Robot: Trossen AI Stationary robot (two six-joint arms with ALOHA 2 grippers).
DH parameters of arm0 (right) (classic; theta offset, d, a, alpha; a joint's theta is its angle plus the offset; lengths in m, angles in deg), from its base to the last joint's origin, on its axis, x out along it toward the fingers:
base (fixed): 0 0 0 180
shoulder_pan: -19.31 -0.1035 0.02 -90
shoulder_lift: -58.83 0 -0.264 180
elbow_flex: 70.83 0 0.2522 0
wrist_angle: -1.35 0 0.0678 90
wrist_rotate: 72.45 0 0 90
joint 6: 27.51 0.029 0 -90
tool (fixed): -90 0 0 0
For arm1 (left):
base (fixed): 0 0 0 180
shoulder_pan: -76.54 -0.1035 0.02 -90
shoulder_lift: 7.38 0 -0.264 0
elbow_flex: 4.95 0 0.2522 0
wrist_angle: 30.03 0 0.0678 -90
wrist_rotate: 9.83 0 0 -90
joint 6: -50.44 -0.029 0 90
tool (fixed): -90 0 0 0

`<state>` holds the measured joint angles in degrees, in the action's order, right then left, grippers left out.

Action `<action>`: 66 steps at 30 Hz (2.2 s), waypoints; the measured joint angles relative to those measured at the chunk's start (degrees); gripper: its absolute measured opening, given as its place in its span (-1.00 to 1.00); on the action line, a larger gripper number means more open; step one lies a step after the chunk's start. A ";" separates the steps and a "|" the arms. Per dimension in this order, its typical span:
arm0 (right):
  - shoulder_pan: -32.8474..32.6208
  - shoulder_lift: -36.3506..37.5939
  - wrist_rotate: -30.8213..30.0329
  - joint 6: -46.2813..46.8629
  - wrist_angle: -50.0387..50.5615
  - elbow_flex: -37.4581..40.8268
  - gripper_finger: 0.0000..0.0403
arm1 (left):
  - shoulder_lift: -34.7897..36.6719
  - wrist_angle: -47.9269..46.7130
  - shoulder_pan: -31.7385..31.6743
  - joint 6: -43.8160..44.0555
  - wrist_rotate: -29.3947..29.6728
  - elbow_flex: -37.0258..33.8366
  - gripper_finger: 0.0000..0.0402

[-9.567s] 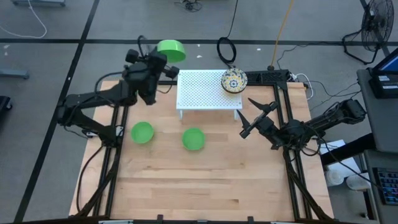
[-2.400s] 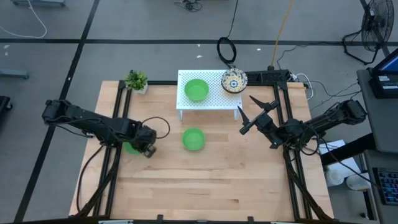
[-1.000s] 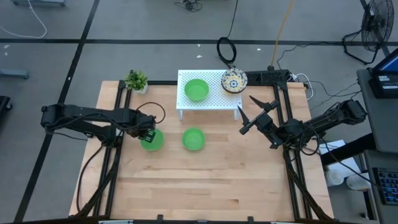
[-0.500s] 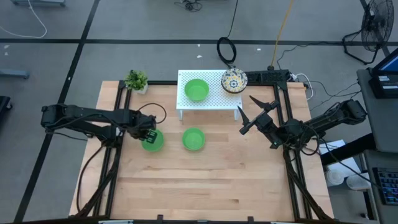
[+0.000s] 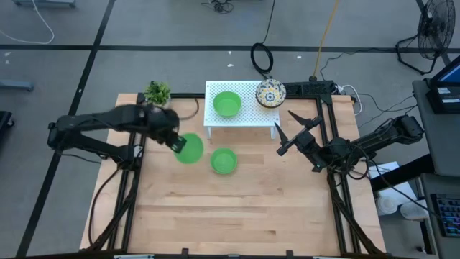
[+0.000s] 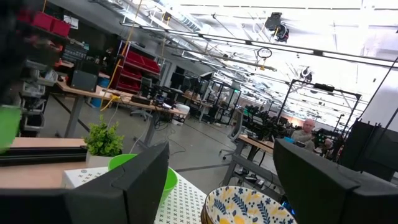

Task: Pick & Place Mini bowls
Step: Stack the left green bowl on top of the green bowl on the shelf

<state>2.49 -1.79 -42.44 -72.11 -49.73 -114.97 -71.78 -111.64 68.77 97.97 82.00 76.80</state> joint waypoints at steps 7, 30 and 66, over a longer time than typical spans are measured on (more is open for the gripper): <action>0.00 0.00 0.02 0.06 0.00 0.00 0.36 | -1.48 -1.82 -1.95 -7.49 5.96 22.18 -0.98; 0.02 0.00 0.02 0.34 -0.02 -0.01 0.36 | -39.12 -11.05 -25.64 -26.42 -6.17 52.56 -0.99; 0.02 0.00 0.02 0.00 -0.02 0.00 0.36 | -42.06 -4.35 -27.63 -31.33 -10.93 53.76 -0.13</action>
<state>2.52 -1.79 -42.42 -72.11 -49.75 -114.96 -113.84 -115.99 41.14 66.64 71.07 130.56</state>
